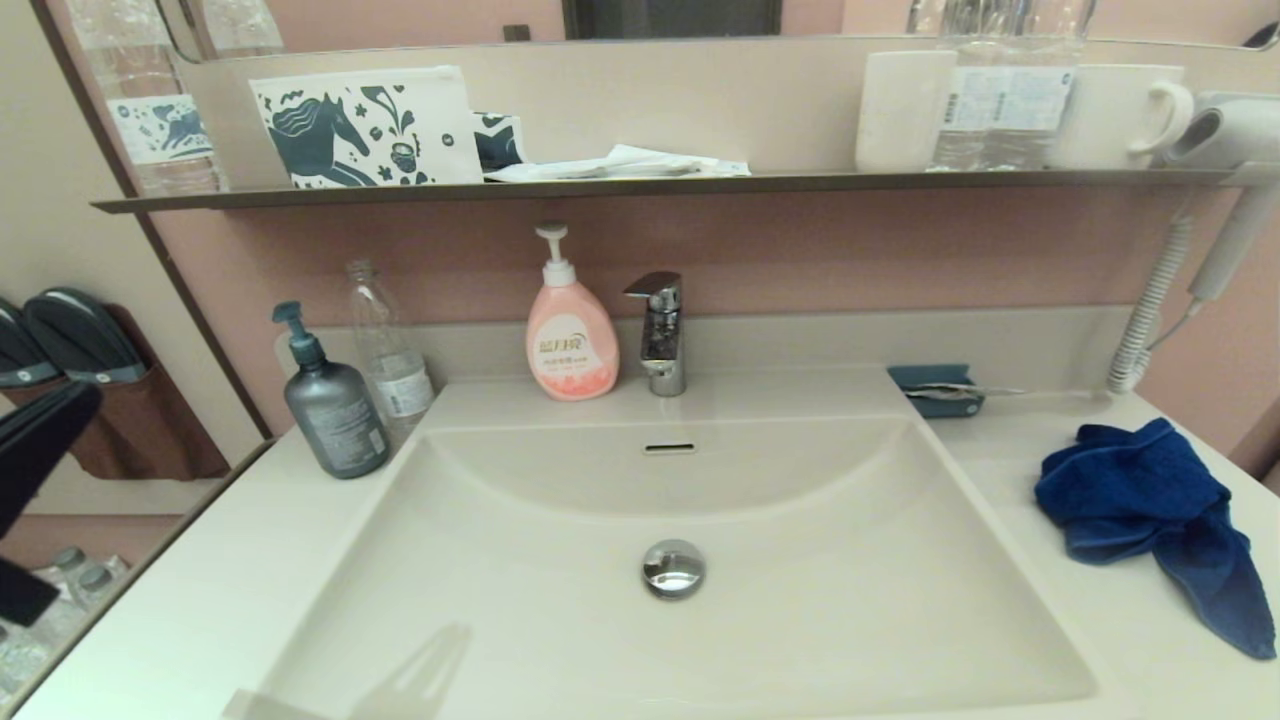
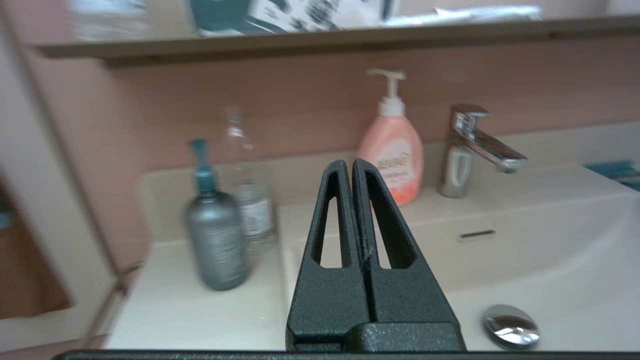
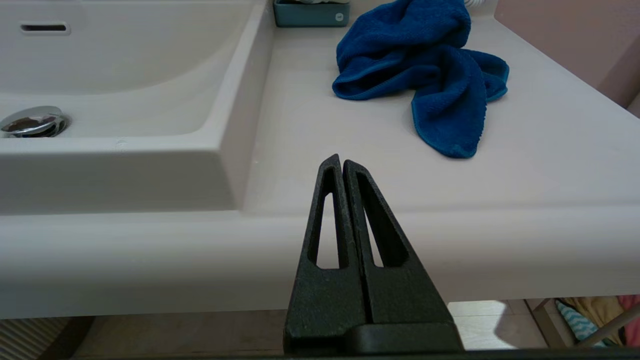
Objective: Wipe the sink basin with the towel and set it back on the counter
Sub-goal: Pick up the cloth
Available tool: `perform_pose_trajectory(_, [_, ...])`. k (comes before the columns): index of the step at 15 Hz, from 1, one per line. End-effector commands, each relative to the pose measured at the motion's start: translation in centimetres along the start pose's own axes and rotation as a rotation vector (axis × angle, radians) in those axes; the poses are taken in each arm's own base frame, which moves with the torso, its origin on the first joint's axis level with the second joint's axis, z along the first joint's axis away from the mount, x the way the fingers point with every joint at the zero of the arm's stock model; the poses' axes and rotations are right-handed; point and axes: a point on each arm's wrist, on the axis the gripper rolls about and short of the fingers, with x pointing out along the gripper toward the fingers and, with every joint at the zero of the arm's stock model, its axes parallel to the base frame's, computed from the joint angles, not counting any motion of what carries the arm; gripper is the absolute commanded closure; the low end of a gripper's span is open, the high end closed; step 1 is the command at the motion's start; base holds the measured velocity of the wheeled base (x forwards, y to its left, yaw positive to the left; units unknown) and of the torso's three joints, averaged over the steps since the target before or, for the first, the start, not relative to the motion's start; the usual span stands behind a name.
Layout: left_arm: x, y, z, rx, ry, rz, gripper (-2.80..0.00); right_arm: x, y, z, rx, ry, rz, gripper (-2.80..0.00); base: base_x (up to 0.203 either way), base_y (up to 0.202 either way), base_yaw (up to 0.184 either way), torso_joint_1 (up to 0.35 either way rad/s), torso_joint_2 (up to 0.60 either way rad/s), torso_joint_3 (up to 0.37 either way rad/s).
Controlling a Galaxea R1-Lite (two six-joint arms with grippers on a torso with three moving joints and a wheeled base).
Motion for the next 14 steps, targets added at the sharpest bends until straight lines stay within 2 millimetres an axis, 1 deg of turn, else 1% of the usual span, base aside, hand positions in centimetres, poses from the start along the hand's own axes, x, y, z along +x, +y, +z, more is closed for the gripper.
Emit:
perform_pose_trajectory(1, [-5.0, 0.1, 0.7, 0.019, -0.130, 0.066, 0.00, 0.0, 0.0, 0.0, 0.000, 0.000, 0.001, 0.00, 0.000, 0.000, 0.000, 0.000, 0.00, 0.000])
perform_pose_trajectory(3, [-8.0, -0.1, -0.1, 0.028, -0.106, 0.094, 0.00, 0.0, 0.0, 0.0, 0.000, 0.000, 0.001, 0.00, 0.000, 0.000, 0.000, 0.000, 0.00, 0.000])
perform_pose_trajectory(5, [-10.6, -0.5, -2.0, 0.031, -0.013, 0.099, 0.00, 0.0, 0.0, 0.0, 0.000, 0.000, 0.001, 0.00, 0.000, 0.000, 0.000, 0.000, 0.00, 0.000])
perform_pose_trajectory(7, [-12.3, -0.9, -3.8, 0.029, 0.057, 0.065, 0.00, 0.0, 0.0, 0.0, 0.000, 0.000, 0.001, 0.00, 0.000, 0.000, 0.000, 0.000, 0.00, 0.000])
perform_pose_trajectory(8, [-12.8, -1.1, -4.7, 0.027, 0.090, 0.049, 0.00, 0.0, 0.0, 0.0, 0.000, 0.000, 0.001, 0.00, 0.000, 0.000, 0.000, 0.000, 0.00, 0.000])
perform_pose_trajectory(10, [-13.0, -1.2, -6.3, 0.023, 0.125, 0.031, 0.00, 0.0, 0.0, 0.0, 0.000, 0.000, 0.001, 0.00, 0.000, 0.000, 0.000, 0.000, 0.00, 0.000])
perform_pose_trajectory(12, [-13.0, -1.4, -8.3, 0.016, 0.168, 0.016, 0.00, 0.0, 0.0, 0.0, 0.000, 0.000, 0.001, 0.00, 0.000, 0.000, 0.000, 0.000, 0.00, 0.000])
perform_pose_trajectory(14, [-12.8, -1.4, -9.5, 0.015, 0.207, 0.012, 0.00, 0.0, 0.0, 0.0, 0.000, 0.000, 0.001, 0.00, 0.000, 0.000, 0.000, 0.000, 0.00, 0.000])
